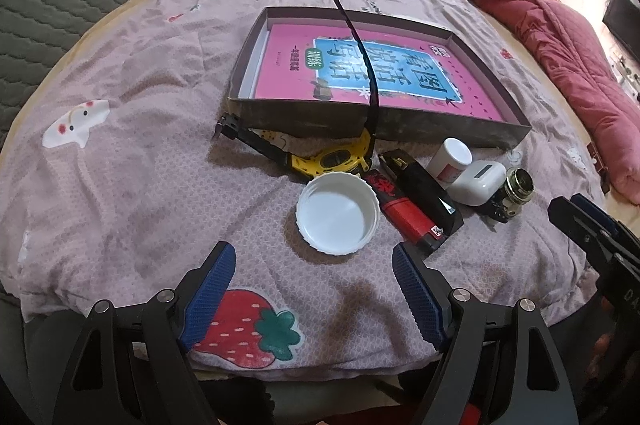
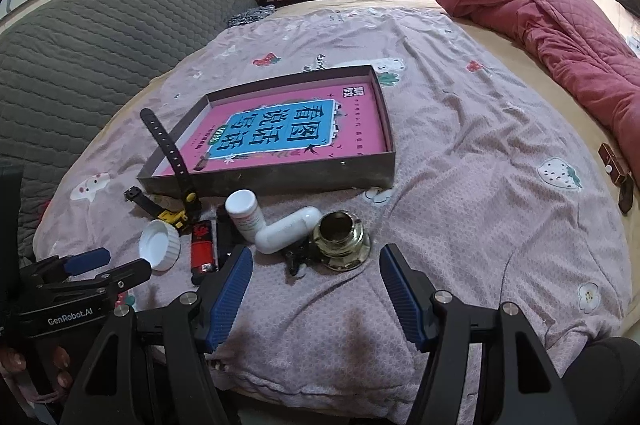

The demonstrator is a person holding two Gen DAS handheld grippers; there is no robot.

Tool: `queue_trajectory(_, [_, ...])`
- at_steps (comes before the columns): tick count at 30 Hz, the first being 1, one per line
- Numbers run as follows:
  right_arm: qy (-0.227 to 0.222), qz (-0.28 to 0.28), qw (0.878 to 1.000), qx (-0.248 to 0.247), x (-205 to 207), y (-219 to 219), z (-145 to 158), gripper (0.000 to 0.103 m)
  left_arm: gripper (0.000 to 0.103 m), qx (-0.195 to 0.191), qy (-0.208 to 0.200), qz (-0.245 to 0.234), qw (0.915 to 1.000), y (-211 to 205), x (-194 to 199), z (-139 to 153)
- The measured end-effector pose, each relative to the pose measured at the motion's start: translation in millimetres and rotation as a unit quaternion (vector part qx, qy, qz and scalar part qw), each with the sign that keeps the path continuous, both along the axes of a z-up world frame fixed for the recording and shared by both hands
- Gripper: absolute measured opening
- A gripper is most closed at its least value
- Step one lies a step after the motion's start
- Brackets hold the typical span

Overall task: Organize rigid objects
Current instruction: 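Grasp the chrome pipe fitting with the right tool while the left tool grasps the white bottle cap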

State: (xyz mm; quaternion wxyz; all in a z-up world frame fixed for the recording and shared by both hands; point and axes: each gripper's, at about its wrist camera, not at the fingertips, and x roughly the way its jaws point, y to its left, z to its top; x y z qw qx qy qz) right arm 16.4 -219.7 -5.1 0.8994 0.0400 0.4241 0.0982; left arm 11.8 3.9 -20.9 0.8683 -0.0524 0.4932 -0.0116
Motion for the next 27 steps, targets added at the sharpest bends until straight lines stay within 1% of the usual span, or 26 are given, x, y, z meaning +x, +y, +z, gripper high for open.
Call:
queue_trajectory(3, [-0.001,-0.004,1.000,-0.005,3,-2,-2,0.066,0.082,-0.003,0.001,-0.001,1.0000,-1,2,-2])
queue_trajectory(8, [0.000,-0.009,1.000,-0.022,8,-3,-6,0.066,0.082,0.002,0.001,-0.003,1.0000,-2,4,-5])
queue_trajectory(14, [0.015,-0.010,0.999,-0.041,18,-6,-17,0.066,0.082,0.004,0.004,-0.007,1.0000,-5,6,-8])
queue_trajectory(27, [0.029,0.005,0.996,-0.083,33,-7,-38,0.066,0.082,0.007,0.011,-0.008,0.9999,-7,12,-18])
